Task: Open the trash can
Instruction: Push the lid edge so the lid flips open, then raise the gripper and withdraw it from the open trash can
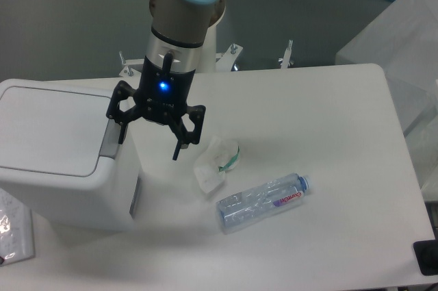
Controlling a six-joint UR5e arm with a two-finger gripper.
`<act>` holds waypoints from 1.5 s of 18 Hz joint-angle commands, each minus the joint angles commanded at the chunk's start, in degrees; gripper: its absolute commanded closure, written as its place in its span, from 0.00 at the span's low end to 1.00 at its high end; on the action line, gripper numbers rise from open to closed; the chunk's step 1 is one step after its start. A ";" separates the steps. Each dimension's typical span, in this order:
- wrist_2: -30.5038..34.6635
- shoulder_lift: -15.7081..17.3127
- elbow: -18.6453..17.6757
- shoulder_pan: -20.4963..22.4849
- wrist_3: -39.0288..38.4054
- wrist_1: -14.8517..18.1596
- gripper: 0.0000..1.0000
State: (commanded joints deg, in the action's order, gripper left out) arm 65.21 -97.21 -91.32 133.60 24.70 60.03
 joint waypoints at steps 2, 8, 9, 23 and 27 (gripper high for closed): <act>0.00 0.09 0.00 -0.70 -0.35 -0.09 0.00; -0.09 0.18 0.09 -0.88 -0.53 -0.26 0.00; -0.09 0.09 -0.09 -0.88 -0.44 -0.35 0.00; 0.00 -0.70 0.35 -0.97 -0.44 -0.44 0.00; 0.09 -0.62 1.40 -0.88 0.00 -0.44 0.00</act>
State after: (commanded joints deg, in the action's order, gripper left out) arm 65.30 -97.82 -89.91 132.71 24.69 59.59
